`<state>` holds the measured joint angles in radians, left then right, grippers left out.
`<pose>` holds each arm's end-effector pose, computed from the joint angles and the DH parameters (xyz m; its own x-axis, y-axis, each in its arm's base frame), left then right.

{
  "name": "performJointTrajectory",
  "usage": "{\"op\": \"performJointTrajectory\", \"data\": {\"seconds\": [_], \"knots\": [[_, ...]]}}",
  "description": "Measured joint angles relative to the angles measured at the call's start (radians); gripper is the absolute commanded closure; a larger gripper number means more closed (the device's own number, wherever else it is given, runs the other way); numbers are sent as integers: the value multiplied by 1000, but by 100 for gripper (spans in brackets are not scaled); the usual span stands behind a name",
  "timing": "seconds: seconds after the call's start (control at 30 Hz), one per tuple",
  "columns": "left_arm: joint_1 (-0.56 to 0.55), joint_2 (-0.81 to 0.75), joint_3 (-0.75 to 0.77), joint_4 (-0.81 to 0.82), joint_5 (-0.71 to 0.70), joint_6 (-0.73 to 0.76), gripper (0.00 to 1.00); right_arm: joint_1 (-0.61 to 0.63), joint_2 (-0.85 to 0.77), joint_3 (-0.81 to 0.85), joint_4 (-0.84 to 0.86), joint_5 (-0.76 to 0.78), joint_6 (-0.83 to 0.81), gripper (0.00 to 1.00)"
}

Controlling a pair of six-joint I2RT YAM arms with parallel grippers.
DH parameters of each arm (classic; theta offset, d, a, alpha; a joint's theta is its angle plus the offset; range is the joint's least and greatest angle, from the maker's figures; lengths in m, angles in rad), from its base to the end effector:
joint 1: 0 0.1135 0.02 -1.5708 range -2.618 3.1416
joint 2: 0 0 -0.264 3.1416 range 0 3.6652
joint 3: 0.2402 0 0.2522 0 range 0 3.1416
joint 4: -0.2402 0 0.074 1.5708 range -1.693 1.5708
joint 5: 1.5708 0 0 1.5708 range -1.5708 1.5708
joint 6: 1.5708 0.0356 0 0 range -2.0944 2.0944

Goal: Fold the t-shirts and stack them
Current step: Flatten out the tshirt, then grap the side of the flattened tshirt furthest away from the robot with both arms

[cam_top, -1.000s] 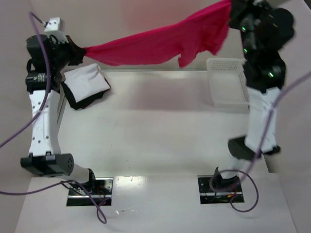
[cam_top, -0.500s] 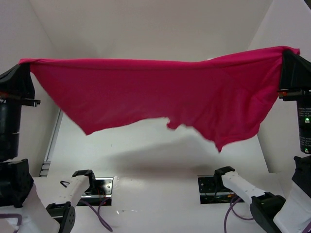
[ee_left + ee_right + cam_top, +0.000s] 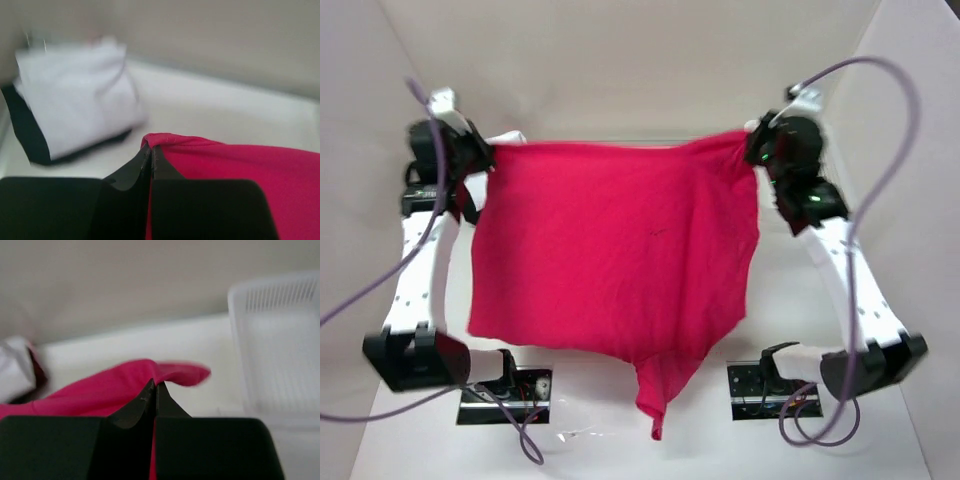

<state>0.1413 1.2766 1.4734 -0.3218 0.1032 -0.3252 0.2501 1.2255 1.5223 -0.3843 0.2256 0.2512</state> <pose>0.2782 0.0359 0.4593 -0.1045 -0.3359 -0.9361 -0.0763 0.9412 -0.3292 0.2496 0.0556 0.4814 -0.0883 0.2275 -0.9698 -0.0035 0.9735 0.2287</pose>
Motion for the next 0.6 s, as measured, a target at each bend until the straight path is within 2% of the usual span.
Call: {"op": "performJointTrajectory", "data": {"seconds": [0.03,0.1,0.27,0.3,0.37,0.47,0.6], "knots": [[0,28,-53,5,0,-1,100,0,39,-102,19,2,26,100],[0,100,-169,1,-2,-1,100,0,107,-192,30,-1,59,100],[0,259,-203,79,-4,-2,100,0,309,-265,108,-15,119,100],[0,316,-185,96,-5,-9,100,0,414,-225,160,-20,127,100],[1,439,-126,158,-7,-21,100,0,485,-193,174,-23,130,100],[1,574,-53,211,-11,-23,100,0,629,-50,203,-26,126,100],[2,673,55,232,-9,-22,100,0,749,118,257,-33,122,100]]}}
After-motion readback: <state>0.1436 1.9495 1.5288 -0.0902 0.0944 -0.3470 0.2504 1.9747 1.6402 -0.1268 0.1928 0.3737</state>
